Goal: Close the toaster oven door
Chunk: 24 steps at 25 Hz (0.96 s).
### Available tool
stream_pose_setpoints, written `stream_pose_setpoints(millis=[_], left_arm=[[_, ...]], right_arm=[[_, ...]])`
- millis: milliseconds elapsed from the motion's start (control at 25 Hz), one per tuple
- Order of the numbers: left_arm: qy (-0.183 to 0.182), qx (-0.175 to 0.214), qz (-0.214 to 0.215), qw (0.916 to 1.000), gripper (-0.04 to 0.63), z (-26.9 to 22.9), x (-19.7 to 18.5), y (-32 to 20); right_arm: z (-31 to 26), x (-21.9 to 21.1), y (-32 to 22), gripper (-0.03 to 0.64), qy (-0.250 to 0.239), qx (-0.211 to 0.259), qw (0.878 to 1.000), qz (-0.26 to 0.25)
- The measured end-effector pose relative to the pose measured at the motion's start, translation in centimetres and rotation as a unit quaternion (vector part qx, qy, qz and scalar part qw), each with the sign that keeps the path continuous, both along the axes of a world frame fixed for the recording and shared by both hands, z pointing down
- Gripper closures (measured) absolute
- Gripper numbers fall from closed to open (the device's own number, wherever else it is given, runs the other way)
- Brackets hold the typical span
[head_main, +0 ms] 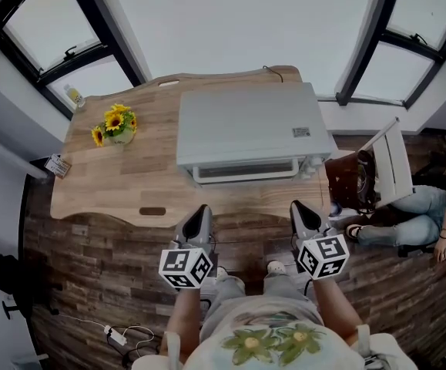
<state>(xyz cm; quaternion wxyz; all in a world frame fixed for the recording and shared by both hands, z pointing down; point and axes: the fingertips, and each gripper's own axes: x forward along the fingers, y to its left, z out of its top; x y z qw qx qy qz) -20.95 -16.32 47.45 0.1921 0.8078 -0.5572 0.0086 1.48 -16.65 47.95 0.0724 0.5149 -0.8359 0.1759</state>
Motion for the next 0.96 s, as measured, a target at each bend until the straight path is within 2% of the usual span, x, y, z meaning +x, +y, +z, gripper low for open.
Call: stream_pose_setpoints(millis=[240,960], left_arm=[[0.005,-0.003,0.019,0.9998,0.591,0.0,0.8,0.6],[-0.001,-0.003,0.026,0.9997,0.591,0.0,1.2,0.2]], right_arm=[[-0.2,-0.6,0.6,0.617,0.007,0.004,1.000,-0.011],[-0.3,-0.5,0.9,0.617,0.023,0.007,1.000,-0.013]])
